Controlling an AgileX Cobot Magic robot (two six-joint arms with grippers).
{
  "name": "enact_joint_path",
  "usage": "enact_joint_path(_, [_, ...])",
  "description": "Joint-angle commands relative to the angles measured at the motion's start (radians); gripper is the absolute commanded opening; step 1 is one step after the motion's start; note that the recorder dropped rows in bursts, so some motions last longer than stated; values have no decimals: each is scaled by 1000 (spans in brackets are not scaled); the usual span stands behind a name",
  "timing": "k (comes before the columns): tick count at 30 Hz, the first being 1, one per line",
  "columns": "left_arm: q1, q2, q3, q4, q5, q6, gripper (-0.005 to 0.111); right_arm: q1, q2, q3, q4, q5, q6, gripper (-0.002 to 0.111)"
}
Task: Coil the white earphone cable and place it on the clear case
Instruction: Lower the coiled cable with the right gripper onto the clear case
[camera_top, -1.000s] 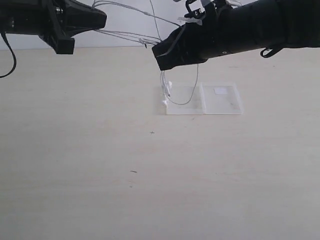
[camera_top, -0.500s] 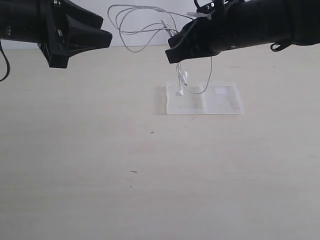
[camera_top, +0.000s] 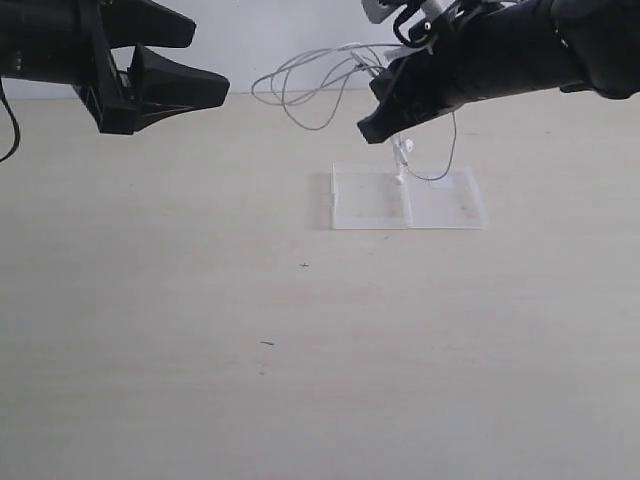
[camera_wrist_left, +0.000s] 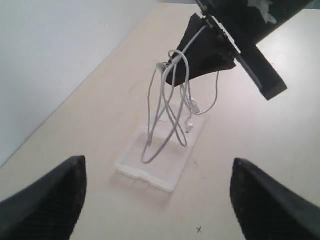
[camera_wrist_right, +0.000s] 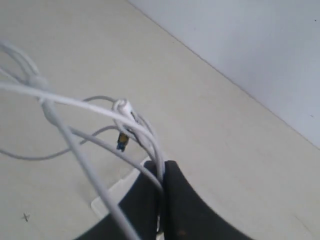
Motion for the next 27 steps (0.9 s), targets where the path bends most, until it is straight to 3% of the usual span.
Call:
enact_joint_path(1, [2, -4, 3, -6, 18, -1, 75, -3, 14, 0, -123, -13, 37, 0])
enact_joint_path(6, [2, -4, 3, -17, 26, -1, 75, -3, 14, 0, -254, -32, 37, 0])
enact_joint_path(16, [2, -4, 3, -72, 29, -9, 75, -5, 16, 0, -262, -69, 124, 0])
enact_joint_path(27, [2, -4, 3, -95, 24, -11, 75, -112, 98, 0, -264, -77, 122, 0])
